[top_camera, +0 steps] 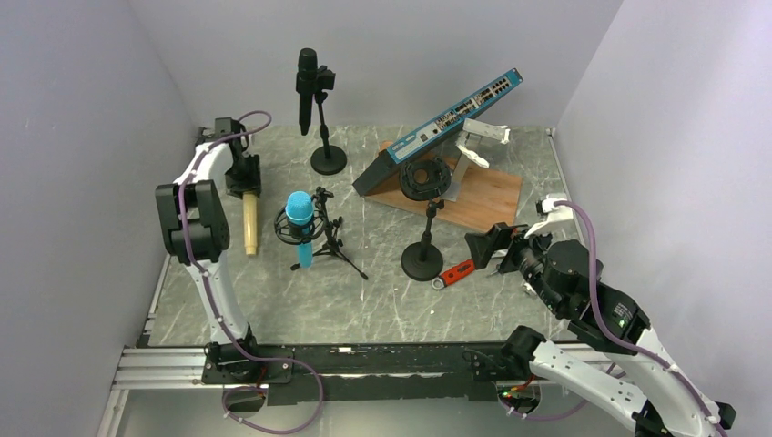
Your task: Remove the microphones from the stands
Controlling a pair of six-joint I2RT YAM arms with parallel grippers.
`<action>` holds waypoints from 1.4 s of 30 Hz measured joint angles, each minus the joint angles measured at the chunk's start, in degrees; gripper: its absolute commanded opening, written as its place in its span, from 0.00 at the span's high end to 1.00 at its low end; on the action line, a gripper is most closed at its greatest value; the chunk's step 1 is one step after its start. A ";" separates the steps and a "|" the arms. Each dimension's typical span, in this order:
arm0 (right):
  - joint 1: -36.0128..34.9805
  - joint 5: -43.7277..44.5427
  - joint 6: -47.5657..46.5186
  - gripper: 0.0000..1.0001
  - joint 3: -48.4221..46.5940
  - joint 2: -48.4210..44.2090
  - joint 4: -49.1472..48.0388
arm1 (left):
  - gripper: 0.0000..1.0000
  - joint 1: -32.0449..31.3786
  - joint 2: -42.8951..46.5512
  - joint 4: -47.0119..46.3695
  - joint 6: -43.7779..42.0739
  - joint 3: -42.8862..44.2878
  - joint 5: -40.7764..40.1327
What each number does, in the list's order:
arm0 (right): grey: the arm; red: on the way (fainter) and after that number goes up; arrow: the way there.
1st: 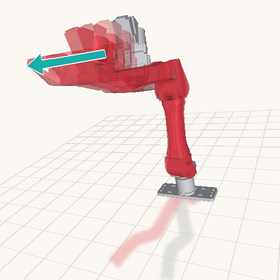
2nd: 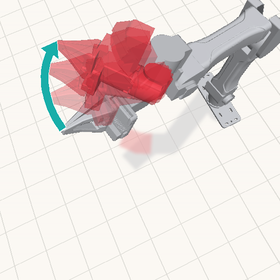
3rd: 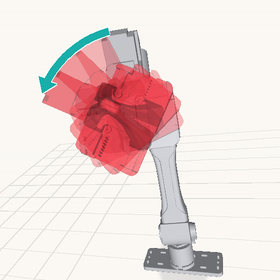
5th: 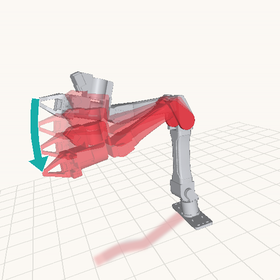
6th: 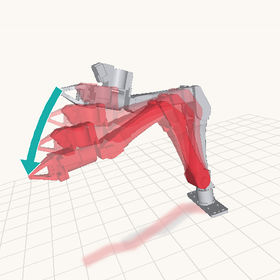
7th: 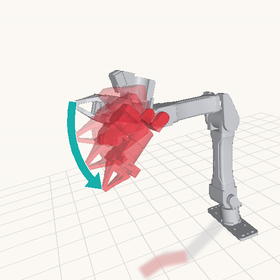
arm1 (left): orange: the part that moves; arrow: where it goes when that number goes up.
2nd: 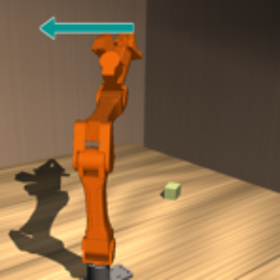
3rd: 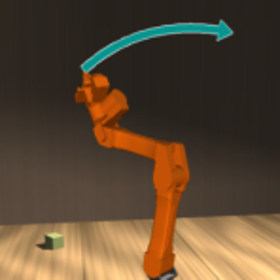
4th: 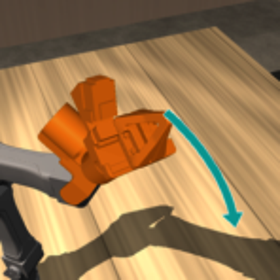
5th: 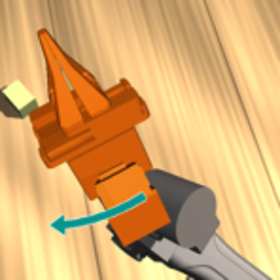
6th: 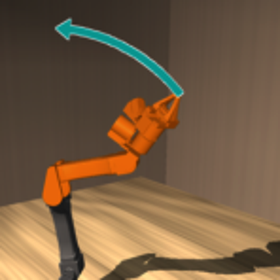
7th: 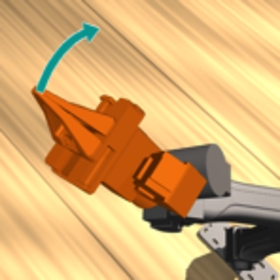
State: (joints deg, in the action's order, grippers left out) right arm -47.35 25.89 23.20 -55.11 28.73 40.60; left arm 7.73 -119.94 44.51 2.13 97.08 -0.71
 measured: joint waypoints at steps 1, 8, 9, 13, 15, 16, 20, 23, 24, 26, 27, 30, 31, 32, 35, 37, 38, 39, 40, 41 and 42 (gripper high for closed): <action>0.00 -0.11 0.09 0.00 0.00 0.04 0.00 | 0.93 -0.37 -0.68 0.33 0.00 0.70 0.70; 0.00 -1.84 1.88 0.00 0.00 0.57 0.02 | 0.74 -1.81 -4.98 0.98 0.02 3.65 4.68; 0.00 -2.03 2.14 0.00 0.00 0.74 0.02 | 0.72 -1.81 -5.09 0.98 0.00 3.65 5.03; 0.00 -2.69 2.97 0.00 0.02 1.49 0.04 | 0.65 -1.90 -5.42 0.92 -0.02 3.65 6.14; 0.00 -3.13 3.26 0.00 0.02 1.86 0.07 | 0.60 -2.05 -5.81 0.90 -0.02 3.65 6.16; 0.00 -3.37 3.43 0.00 0.00 1.99 0.07 | 0.55 -2.10 -6.10 0.90 -0.04 3.65 6.29; 0.00 -3.98 4.15 0.00 0.00 2.54 0.15 | 0.49 -2.29 -7.04 0.83 -0.24 4.24 6.97; 0.00 -4.07 4.59 0.00 -0.17 2.56 0.57 | 0.41 -2.29 -7.10 0.87 -0.24 4.37 6.97; 0.00 -4.15 4.87 0.00 -0.35 2.60 0.83 | 0.38 -2.29 -7.13 0.83 -0.26 4.37 6.97; 0.00 -4.33 5.20 0.00 -0.90 2.84 1.60 | 0.32 -2.29 -7.15 0.79 -0.15 4.37 7.54; 0.00 -4.42 5.42 0.00 -1.14 2.99 1.90 | 0.31 -2.32 -7.15 0.79 -0.09 4.39 7.89; 0.00 -4.74 5.81 0.00 -1.53 3.50 2.82 | 0.28 -2.54 -7.06 0.79 -0.09 4.42 8.35; 0.00 -4.92 5.90 0.00 -1.55 3.67 2.97 | 0.26 -2.58 -6.97 0.79 -0.11 4.42 8.39; -0.02 -5.03 5.97 0.00 -1.60 3.91 3.17 | 0.22 -2.56 -6.93 0.81 -0.07 4.39 8.50; 0.00 -5.40 5.99 0.00 -1.62 4.44 3.39 | 0.01 -2.56 -6.19 0.79 0.00 3.78 8.96; 0.00 -5.44 5.99 0.00 -1.62 4.48 3.65 | 0.01 -2.56 -5.20 1.01 0.04 3.19 8.98; -0.02 -5.46 5.99 0.00 -1.66 4.48 3.82 | 0.00 -2.56 -4.57 1.18 0.00 3.04 8.98; -0.02 -5.46 5.97 0.00 -1.79 4.48 4.17 | 0.01 -2.56 -3.67 1.33 0.09 2.86 8.92; 0.00 -5.46 5.99 0.00 -1.88 4.48 4.48 | 0.00 -2.56 -2.32 1.38 0.15 2.56 8.81; 0.00 -5.44 5.97 0.00 -2.01 4.46 4.83 | 0.01 -2.56 -0.66 1.29 0.17 2.01 8.68; -0.02 -5.44 5.97 0.00 -2.14 4.46 5.22 | 0.01 -2.54 1.40 1.25 0.22 1.29 8.52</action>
State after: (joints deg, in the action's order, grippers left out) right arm -47.37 20.45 29.17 -57.25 33.19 45.82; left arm 5.19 -118.54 45.76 2.35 98.37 7.81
